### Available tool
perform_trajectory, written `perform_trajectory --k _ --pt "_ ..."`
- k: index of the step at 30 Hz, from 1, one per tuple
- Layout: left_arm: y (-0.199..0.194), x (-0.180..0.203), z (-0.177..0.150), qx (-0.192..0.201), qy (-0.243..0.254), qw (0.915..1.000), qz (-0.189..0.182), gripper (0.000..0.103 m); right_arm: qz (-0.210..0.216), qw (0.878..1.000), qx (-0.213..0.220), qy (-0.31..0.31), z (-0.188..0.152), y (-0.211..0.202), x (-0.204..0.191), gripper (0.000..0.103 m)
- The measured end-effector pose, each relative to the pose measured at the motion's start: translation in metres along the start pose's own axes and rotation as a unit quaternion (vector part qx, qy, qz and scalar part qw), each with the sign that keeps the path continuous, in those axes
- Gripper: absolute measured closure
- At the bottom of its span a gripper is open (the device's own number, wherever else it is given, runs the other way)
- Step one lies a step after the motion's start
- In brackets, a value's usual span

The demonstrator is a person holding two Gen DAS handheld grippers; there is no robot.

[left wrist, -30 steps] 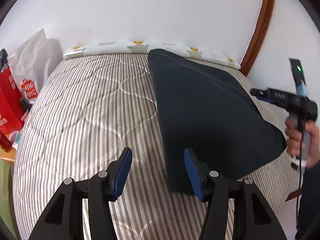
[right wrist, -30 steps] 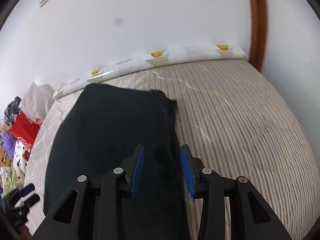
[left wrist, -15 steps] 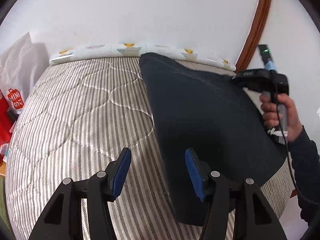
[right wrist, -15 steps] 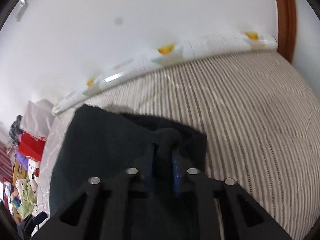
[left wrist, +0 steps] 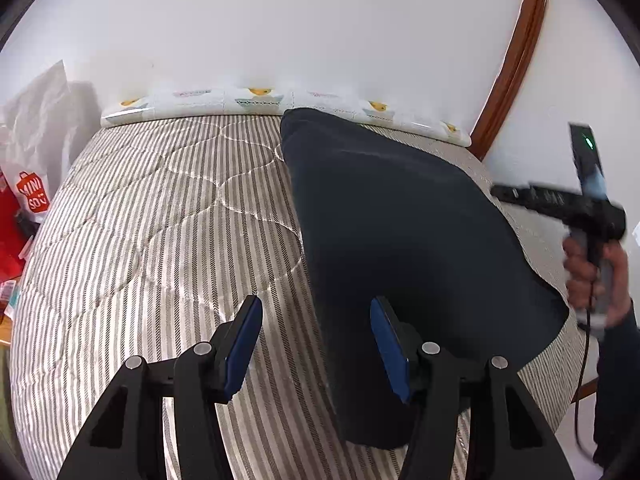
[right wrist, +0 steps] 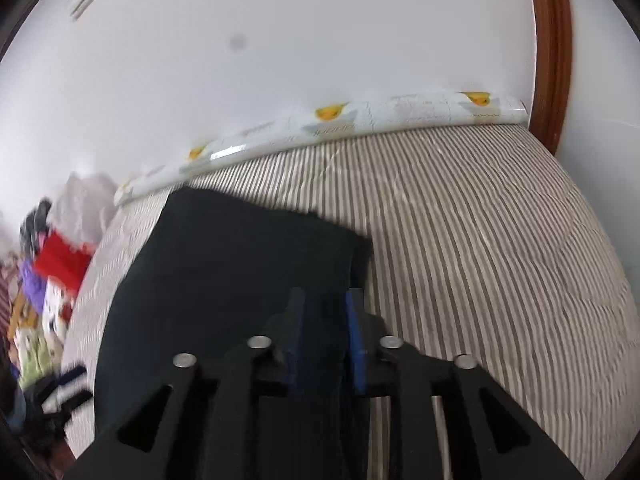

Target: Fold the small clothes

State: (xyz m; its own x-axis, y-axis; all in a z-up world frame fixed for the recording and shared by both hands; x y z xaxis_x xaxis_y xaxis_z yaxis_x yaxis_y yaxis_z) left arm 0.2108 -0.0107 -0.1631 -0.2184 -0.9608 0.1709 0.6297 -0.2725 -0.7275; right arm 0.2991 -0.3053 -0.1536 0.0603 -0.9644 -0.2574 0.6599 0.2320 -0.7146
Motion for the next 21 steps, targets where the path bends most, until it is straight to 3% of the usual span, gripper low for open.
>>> perform_trajectory --k 2,8,14,16,21 --pt "-0.009 0.004 -0.002 0.004 -0.001 1.0 0.007 0.049 -0.005 1.0 -0.005 -0.013 -0.022 -0.012 -0.004 0.059" --pt "-0.041 0.014 -0.015 0.014 -0.012 0.9996 0.021 0.049 -0.059 0.998 -0.012 0.002 -0.098 -0.035 0.007 0.059" --pt "-0.074 0.028 -0.031 0.027 -0.017 0.9989 0.035 0.046 -0.103 0.994 0.037 0.015 -0.123 -0.096 0.004 0.059" --pt "-0.085 0.033 -0.035 0.027 -0.02 0.9989 0.034 0.042 -0.1 0.994 0.051 0.013 -0.127 -0.117 -0.005 0.058" --pt "-0.119 0.05 -0.041 0.043 -0.019 0.9976 0.051 0.038 -0.095 0.992 0.083 0.014 -0.131 -0.166 -0.03 0.031"
Point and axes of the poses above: each gripper's, at about its wrist camera, not at the fingertips, and y roughly the way its jaws point, x to its right, z to its top, the point moved 3 cm from there along y, roughly the way its jaws point, and after that the axes turned 2 degrees about y, right-handed, at the moved point
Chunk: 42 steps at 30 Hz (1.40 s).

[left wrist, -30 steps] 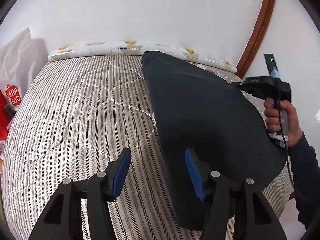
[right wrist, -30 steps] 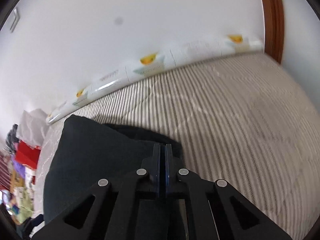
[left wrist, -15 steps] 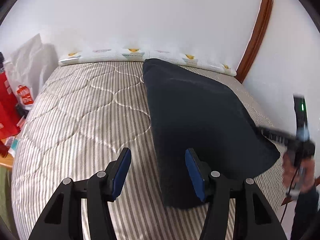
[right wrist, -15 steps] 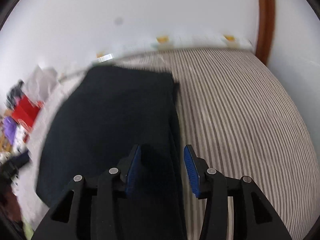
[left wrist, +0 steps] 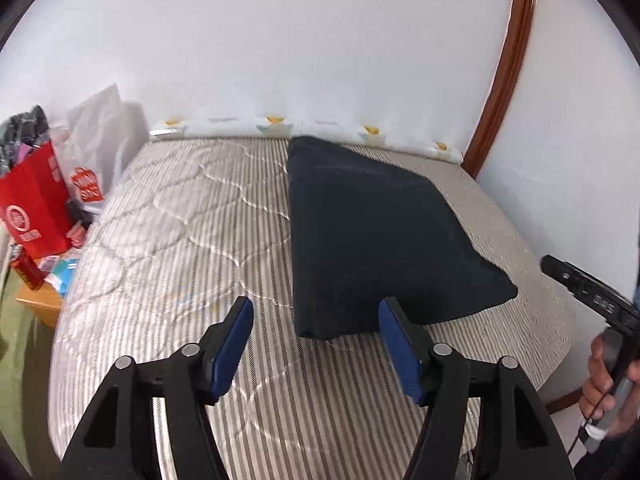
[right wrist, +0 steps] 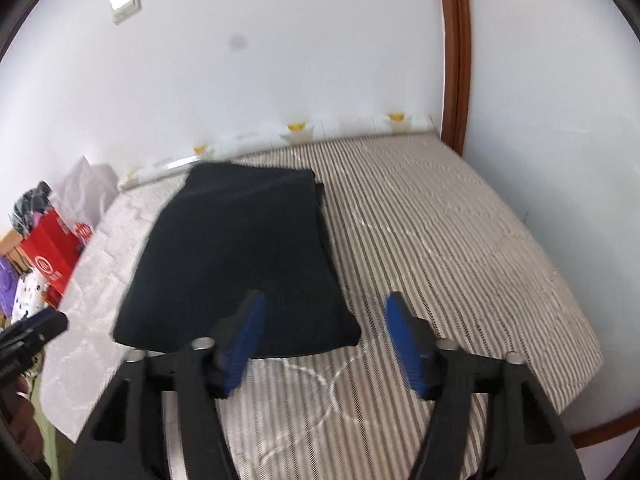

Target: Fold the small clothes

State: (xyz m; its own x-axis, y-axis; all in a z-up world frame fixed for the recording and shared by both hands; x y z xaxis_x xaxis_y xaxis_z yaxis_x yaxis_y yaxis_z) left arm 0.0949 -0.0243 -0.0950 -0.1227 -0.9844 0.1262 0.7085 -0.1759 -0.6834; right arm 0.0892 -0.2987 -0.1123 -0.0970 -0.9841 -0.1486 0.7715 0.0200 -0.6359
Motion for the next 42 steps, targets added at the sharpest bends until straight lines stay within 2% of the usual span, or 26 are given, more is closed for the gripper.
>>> perform_trajectory --k 2,3,10,14,16,18,25,42 --pt "-0.015 0.005 0.001 0.008 -0.002 1.0 0.005 0.033 -0.001 1.0 0.019 0.006 0.0 -0.022 -0.003 0.027" --pt "-0.022 0.008 0.001 0.011 -0.001 0.9999 0.004 0.027 -0.004 1.0 0.029 0.01 0.0 -0.033 -0.003 0.025" --pt "-0.07 0.034 -0.003 0.049 0.025 0.9981 0.026 0.018 -0.028 0.998 0.051 0.023 -0.009 -0.089 0.0 0.025" --pt "-0.088 0.039 -0.011 0.059 0.023 0.9974 0.032 0.016 -0.04 0.997 0.06 0.015 -0.021 -0.11 -0.001 0.002" --pt "-0.093 0.041 -0.013 0.064 0.027 0.9968 0.039 0.016 -0.064 0.995 0.072 -0.002 -0.026 -0.119 -0.005 0.0" --pt "-0.097 0.042 -0.015 0.065 0.026 0.9967 0.039 0.016 -0.074 0.995 0.07 -0.009 -0.031 -0.124 -0.009 0.0" --pt "-0.105 0.044 -0.023 0.065 0.031 0.9966 0.04 0.016 -0.066 0.995 0.076 -0.029 -0.041 -0.137 -0.023 0.0" --pt "-0.094 0.043 -0.03 0.048 0.027 0.9978 0.039 0.016 -0.071 0.996 0.058 -0.018 -0.048 -0.123 -0.017 0.0"
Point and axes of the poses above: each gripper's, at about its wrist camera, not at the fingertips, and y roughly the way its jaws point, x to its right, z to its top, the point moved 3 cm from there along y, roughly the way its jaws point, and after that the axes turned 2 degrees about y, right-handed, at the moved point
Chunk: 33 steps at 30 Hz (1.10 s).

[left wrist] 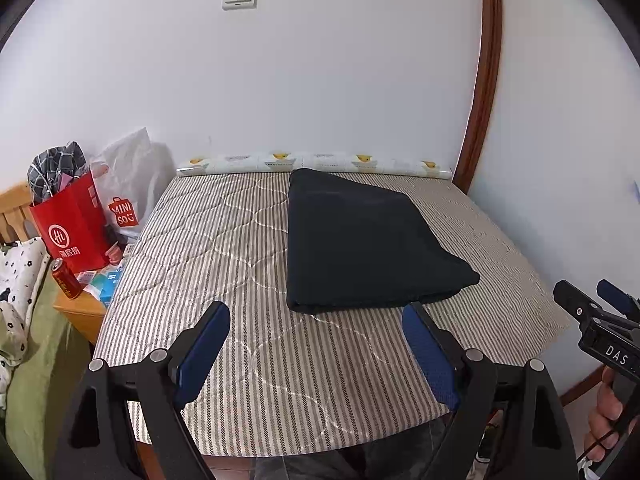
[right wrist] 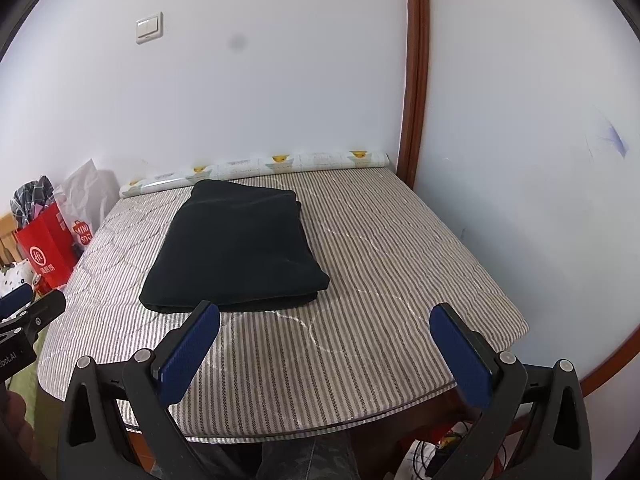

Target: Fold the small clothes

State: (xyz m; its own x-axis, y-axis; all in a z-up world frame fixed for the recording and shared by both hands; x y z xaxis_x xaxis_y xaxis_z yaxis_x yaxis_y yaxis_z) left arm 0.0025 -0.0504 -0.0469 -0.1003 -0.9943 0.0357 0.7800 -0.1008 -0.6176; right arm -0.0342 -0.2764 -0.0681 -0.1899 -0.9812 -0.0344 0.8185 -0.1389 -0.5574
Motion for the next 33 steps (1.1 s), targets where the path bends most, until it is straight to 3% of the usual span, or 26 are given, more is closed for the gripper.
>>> perform_trajectory --k 33 --pt "0.002 -0.005 -0.005 -0.011 -0.004 0.9999 0.003 0.016 0.006 1.0 -0.003 0.001 -0.004 -0.002 -0.013 0.0"
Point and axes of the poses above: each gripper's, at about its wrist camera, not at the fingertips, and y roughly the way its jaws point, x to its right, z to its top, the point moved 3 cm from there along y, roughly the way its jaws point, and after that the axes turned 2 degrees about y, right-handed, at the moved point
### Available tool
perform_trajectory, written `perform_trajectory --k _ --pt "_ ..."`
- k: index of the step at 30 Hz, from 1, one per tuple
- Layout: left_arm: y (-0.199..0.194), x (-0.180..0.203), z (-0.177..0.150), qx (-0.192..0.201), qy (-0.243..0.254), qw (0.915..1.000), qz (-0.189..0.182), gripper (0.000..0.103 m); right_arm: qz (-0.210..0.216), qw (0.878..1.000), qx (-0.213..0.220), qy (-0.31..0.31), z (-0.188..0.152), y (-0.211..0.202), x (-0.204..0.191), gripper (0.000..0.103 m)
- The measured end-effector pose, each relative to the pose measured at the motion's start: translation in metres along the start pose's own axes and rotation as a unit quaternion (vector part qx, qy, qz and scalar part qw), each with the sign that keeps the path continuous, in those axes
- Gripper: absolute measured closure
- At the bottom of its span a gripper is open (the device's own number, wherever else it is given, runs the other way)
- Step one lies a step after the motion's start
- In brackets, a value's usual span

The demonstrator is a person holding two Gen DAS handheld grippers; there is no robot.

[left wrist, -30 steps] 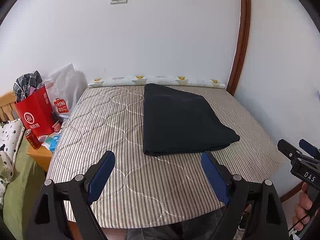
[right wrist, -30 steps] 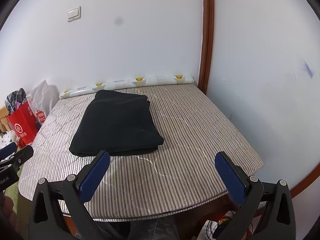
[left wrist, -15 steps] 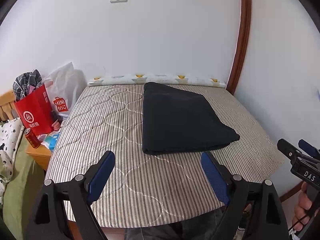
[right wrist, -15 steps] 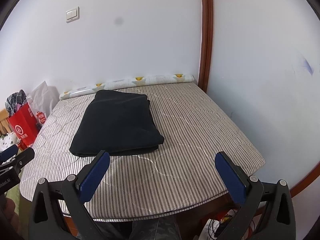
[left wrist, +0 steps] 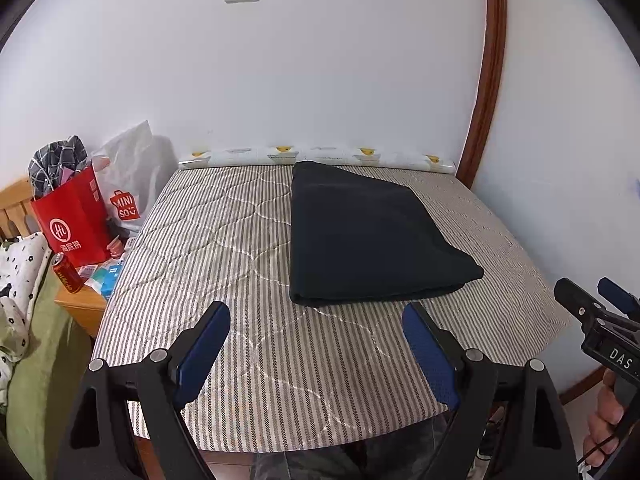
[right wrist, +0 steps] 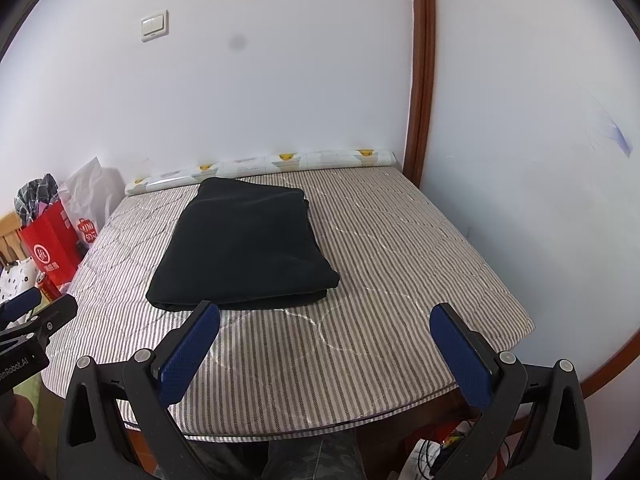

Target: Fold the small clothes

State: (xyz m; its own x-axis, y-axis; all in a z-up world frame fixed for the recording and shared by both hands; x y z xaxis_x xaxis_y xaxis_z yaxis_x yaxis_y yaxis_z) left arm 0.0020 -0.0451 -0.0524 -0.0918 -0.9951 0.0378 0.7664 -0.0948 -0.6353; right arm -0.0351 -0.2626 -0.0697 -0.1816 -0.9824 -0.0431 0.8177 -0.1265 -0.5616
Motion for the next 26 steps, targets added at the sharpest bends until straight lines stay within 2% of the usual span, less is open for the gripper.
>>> perform_trajectory --k 26 --pt "-0.004 -0.004 0.001 -0.004 0.013 0.9999 0.01 0.016 0.008 1.0 -0.001 -0.019 -0.006 -0.006 -0.025 0.0"
Point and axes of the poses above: each gripper's, at about its wrist camera, not at the fingertips, and y roughly the way its jaws point, x to its right, z to its top, the point moved 3 cm from there along y, roughly the way its jaws point, and after that the axes turned 2 degrees about y, right-handed, at the moved point
